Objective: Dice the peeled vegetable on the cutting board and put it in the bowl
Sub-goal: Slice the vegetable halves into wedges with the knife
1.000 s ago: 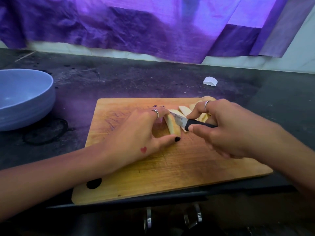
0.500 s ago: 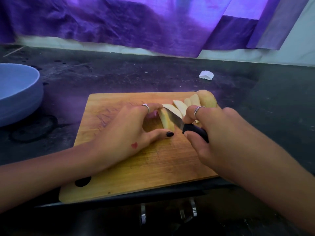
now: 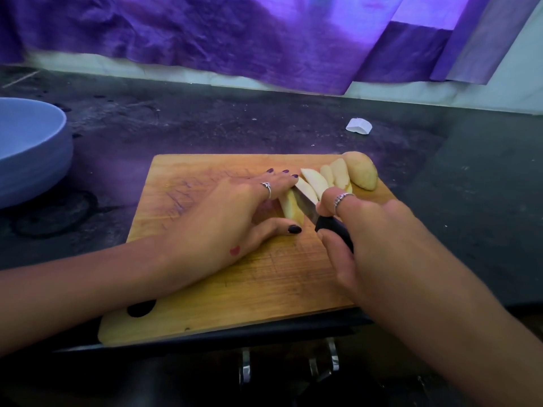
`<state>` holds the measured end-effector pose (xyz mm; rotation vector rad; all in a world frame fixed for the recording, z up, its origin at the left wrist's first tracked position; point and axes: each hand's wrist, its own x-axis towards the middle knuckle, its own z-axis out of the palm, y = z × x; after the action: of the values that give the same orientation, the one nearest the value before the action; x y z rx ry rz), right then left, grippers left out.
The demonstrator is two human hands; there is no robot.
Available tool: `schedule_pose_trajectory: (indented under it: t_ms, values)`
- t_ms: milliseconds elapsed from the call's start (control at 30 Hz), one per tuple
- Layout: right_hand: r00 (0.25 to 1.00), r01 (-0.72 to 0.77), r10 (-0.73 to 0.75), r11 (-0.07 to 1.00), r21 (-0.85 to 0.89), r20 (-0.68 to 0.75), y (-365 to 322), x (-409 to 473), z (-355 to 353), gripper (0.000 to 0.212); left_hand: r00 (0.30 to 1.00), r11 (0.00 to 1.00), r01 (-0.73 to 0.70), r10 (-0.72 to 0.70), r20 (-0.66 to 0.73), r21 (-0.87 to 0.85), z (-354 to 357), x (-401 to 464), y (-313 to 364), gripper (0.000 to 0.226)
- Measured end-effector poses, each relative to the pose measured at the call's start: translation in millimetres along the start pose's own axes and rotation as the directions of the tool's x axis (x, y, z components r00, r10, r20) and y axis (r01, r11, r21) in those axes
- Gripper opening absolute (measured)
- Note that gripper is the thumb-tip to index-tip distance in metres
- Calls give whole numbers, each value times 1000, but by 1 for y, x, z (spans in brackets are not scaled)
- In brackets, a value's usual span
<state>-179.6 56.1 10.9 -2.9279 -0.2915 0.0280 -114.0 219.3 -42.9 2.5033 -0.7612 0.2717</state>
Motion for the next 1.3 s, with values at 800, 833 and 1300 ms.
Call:
schedule_pose_trajectory:
  t_ms: [800,833,1300]
  values:
    - [999,19,-16,996,82,-37,-4,-2,-3,31,993,982,-96,85,77,162,-18,14,-7,78]
    - [999,20,-17,996,82,-37,-5,-3,-3,29,994,983,-94,83,76,156,-18,14,-8,77]
    - [998,43,-47,995,-91,-51,-15,-5,12,40,987,980,-159,158,26,122,-13,6,-19,74]
